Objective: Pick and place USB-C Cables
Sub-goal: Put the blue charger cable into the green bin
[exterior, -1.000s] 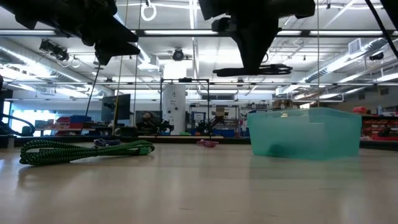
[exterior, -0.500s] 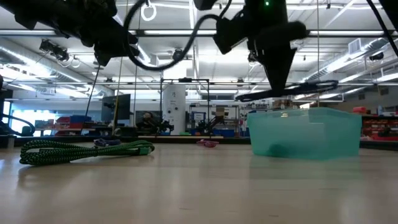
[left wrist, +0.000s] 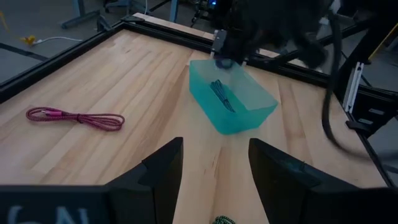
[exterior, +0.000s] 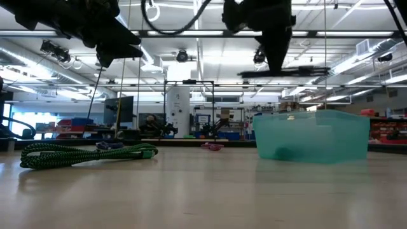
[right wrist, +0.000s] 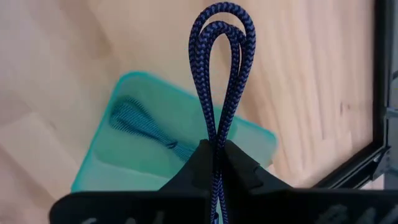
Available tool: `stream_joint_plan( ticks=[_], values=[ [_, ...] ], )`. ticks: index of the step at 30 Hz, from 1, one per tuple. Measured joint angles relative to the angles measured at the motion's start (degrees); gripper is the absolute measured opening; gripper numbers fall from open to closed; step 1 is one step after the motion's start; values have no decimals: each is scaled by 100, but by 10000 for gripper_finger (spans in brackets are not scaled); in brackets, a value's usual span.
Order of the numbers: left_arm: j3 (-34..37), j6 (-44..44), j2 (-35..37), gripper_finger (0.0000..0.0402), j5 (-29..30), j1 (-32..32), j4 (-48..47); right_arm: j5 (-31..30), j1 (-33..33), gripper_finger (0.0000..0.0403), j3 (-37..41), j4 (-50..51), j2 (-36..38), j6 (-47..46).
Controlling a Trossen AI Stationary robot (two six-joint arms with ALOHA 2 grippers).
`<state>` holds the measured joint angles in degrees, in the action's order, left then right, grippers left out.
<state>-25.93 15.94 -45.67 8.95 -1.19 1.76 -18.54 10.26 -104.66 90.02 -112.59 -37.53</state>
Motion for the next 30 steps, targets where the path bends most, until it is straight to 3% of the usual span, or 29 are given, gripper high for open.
stream_joint_plan(
  ticks=[4,8,14,20,26,30],
  values=[
    [0,34,0,190,0,0,-4,187,-158,14,0,-1,551,233],
    [0,38,0,189,0,0,-4,282,-172,16,53,-15,1222,1039],
    [0,38,0,189,-2,-2,-7,593,34,14,1102,-3,1855,2385],
    [0,17,0,189,0,-1,-10,652,243,14,2225,-200,1884,3002],
    [0,-68,0,189,144,4,2,894,360,14,2541,-1359,1890,3898],
    [0,-141,-2,190,181,0,-3,1109,365,14,2874,-1595,1890,4691]
  ],
)
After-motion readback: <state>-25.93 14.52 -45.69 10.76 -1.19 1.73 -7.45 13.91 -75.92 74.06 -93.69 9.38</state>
